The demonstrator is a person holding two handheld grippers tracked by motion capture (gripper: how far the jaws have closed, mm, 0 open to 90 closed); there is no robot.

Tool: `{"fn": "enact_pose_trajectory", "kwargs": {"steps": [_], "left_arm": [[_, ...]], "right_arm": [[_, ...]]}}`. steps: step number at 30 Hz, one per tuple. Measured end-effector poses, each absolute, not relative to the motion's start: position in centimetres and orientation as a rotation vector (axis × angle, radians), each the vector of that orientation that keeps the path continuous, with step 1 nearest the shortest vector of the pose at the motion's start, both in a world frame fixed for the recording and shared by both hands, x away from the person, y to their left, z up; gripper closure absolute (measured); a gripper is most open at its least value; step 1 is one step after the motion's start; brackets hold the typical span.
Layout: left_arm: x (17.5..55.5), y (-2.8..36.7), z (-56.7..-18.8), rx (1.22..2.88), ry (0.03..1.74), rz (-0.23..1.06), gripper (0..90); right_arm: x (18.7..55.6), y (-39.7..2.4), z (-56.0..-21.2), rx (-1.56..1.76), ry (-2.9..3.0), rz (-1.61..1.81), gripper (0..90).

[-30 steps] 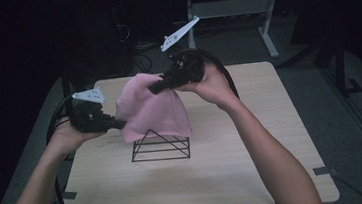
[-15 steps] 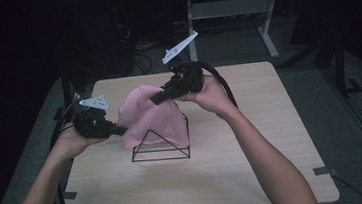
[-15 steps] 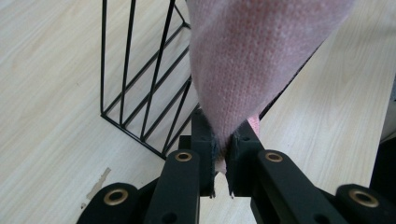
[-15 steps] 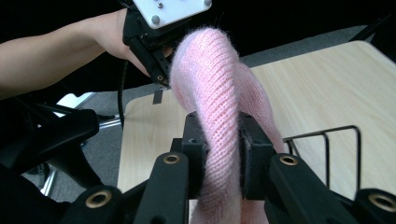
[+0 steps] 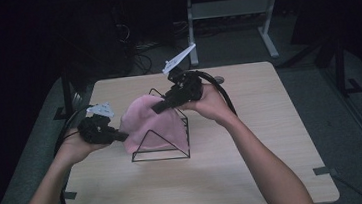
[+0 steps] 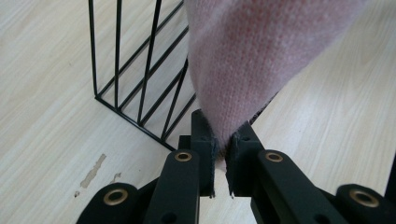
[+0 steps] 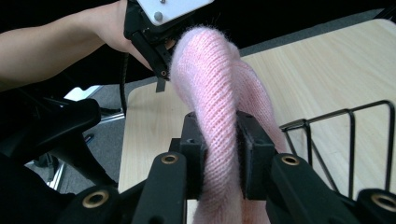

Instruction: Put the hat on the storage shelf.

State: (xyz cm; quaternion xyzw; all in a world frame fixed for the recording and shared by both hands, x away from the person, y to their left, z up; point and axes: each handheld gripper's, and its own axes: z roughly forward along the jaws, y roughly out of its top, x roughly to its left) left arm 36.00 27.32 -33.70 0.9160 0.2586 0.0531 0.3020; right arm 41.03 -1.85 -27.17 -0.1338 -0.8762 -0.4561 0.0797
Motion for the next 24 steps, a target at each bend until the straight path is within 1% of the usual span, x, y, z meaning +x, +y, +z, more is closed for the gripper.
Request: {"fn": "enact_pose_trajectory", "kwargs": {"steps": [15,18,21,24], "left_arm": [[36.2,27.0,-36.2,2.455,0.701,0.132,82.9],[36.3,26.8,-36.6,2.492,0.69,0.141,83.0],[36.3,26.6,-36.8,2.514,0.688,0.146,83.3],[36.4,26.6,-37.2,2.512,0.693,0.14,83.5]], "right_arm": [[40.8,-1.7,-29.8,-0.416,-2.611,-1.312,73.6],[40.7,-1.7,-30.4,-0.427,-2.599,-1.295,71.8],[40.5,-1.7,-30.8,-0.434,-2.587,-1.287,67.6],[40.3,-1.9,-30.9,-0.438,-2.598,-1.287,65.2]]}}
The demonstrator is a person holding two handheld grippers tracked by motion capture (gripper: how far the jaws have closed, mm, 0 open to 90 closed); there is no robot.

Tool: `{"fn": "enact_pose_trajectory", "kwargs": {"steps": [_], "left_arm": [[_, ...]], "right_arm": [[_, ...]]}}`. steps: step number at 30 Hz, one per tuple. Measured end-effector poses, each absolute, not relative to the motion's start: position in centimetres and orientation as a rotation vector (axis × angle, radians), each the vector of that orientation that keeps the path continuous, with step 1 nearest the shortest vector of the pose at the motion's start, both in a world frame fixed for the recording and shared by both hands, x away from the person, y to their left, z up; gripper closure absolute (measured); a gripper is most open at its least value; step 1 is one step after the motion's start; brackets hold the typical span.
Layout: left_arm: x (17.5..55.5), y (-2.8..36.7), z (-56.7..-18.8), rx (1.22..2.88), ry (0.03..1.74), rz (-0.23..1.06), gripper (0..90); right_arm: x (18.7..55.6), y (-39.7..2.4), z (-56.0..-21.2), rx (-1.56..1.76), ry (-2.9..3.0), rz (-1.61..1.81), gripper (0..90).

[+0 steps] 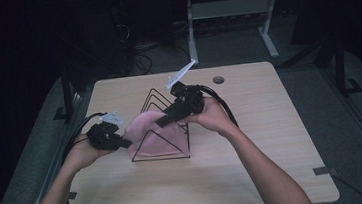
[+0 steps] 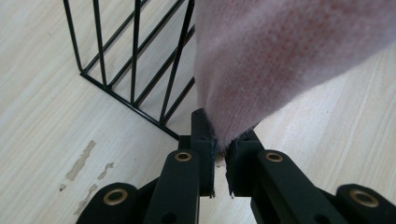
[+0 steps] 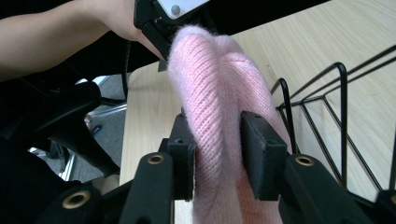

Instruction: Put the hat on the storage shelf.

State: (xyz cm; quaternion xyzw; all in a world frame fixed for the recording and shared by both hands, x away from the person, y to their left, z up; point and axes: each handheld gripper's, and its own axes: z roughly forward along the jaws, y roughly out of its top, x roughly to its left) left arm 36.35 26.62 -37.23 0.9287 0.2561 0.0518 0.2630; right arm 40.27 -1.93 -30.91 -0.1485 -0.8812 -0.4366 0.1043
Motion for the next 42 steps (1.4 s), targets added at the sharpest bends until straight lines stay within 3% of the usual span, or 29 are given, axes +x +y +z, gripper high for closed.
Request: {"fn": "enact_pose_trajectory", "kwargs": {"steps": [14,18,20,38,42], "left_arm": [[36.2,26.8,-38.2,2.548,0.692,0.132,83.6],[36.3,26.5,-38.6,2.565,0.693,0.123,83.8],[36.3,26.3,-38.8,2.574,0.692,0.12,83.8],[36.4,26.1,-39.2,2.604,0.696,0.121,84.2],[36.3,26.3,-38.9,2.583,0.703,0.114,82.4]], "right_arm": [[39.3,-2.6,-31.4,-0.388,-2.628,-1.309,65.9],[39.1,-2.9,-31.6,-0.403,-2.646,-1.315,79.4],[39.0,-2.8,-31.7,-0.406,-2.659,-1.311,81.6],[39.1,-2.8,-32.9,-0.409,-2.627,-1.314,80.4],[39.1,-3.0,-32.9,-0.41,-2.609,-1.327,75.0]]}}
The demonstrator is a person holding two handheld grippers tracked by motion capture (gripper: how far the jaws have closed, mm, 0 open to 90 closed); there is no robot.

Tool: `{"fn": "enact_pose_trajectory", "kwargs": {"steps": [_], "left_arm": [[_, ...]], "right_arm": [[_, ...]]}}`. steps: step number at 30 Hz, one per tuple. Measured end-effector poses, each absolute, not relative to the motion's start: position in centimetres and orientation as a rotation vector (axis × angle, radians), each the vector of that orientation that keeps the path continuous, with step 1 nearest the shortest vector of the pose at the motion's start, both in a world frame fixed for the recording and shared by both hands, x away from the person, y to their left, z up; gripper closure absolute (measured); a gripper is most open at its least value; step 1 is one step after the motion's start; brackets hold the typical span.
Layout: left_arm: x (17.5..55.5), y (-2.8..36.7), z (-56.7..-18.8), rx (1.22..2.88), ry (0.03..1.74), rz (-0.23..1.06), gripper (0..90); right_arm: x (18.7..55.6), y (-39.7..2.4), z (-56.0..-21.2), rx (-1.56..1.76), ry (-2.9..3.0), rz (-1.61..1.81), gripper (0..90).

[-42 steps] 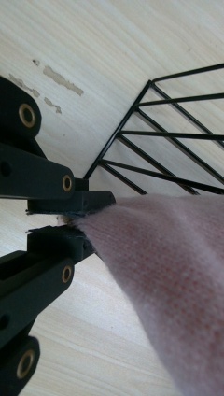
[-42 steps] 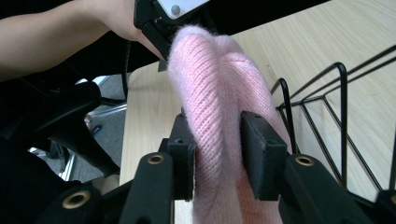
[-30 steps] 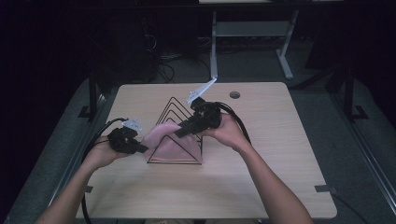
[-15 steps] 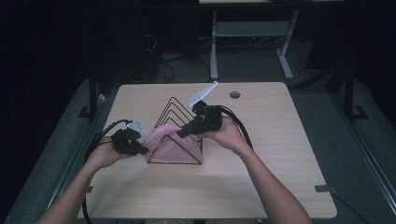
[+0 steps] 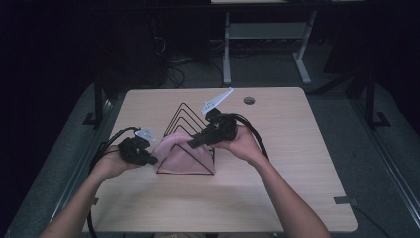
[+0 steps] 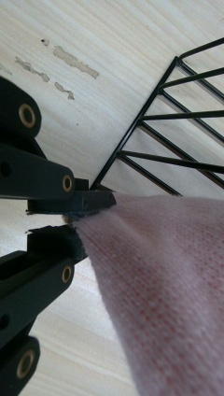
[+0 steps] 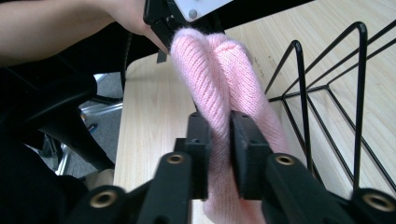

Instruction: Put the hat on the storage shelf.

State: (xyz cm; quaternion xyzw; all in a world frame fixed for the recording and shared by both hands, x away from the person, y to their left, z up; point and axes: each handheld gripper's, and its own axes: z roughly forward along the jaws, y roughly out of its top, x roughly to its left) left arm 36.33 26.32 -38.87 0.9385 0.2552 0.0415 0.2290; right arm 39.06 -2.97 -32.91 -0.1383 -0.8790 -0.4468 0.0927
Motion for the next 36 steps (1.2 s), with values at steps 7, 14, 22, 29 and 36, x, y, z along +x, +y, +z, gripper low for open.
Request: {"fn": "enact_pose_trajectory", "kwargs": {"steps": [7,14,22,29,36], "left_arm": [[36.1,26.8,-38.5,2.556,0.698,0.108,73.4],[36.1,26.9,-38.3,2.535,0.712,0.104,66.6],[36.2,26.8,-38.1,2.519,0.718,0.092,62.9],[36.0,26.9,-37.6,2.517,0.702,0.101,60.0],[35.8,27.3,-37.3,2.517,0.693,0.103,57.6]], "right_arm": [[39.3,-4.7,-32.8,-0.444,-2.555,-1.398,59.4],[39.6,-6.5,-32.7,-0.525,-2.527,-1.416,47.1],[40.3,-8.9,-32.9,-0.642,-2.53,-1.412,40.8],[40.6,-10.3,-33.1,-0.698,-2.556,-1.394,38.2],[40.5,-11.6,-33.2,-0.755,-2.583,-1.372,36.1]]}}
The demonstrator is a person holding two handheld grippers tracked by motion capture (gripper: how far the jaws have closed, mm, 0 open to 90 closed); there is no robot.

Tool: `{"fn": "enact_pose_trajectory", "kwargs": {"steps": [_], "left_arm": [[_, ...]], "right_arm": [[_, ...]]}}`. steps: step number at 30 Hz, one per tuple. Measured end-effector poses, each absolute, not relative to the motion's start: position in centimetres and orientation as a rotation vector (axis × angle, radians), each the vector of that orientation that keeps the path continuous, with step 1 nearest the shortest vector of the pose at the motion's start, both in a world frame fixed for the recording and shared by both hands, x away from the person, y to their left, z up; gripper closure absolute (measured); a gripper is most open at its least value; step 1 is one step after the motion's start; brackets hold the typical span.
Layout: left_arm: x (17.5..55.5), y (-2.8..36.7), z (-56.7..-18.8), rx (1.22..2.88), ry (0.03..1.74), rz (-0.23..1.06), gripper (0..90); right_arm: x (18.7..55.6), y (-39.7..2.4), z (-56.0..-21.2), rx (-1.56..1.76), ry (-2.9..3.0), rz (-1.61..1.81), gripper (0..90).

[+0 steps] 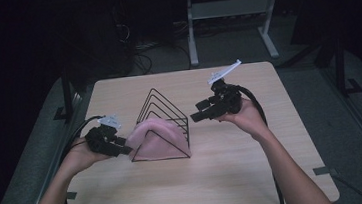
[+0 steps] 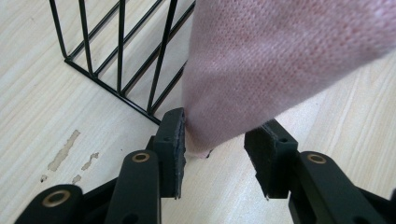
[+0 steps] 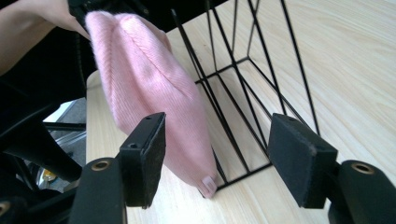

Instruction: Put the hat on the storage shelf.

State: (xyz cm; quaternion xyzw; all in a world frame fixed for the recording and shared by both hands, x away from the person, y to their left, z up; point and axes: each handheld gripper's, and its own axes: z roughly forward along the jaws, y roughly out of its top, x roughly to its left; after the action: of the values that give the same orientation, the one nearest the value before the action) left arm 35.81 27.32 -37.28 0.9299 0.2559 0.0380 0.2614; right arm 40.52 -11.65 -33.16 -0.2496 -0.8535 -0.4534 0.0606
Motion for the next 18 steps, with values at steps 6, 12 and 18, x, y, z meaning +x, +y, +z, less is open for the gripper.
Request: {"fn": "enact_pose_trajectory", "kwargs": {"steps": [6,12,18], "left_arm": [[35.7,27.9,-37.2,2.495,0.721,0.102,53.7],[35.4,28.3,-37.2,2.471,0.747,0.113,50.1],[35.0,28.8,-37.1,2.46,0.765,0.132,44.3]], "right_arm": [[40.3,-13.1,-33.3,-0.807,-2.586,-1.379,34.1],[40.0,-14.6,-33.4,-0.856,-2.59,-1.38,33.4],[39.4,-16.2,-34.0,-0.912,-2.618,-1.356,32.5]]}}
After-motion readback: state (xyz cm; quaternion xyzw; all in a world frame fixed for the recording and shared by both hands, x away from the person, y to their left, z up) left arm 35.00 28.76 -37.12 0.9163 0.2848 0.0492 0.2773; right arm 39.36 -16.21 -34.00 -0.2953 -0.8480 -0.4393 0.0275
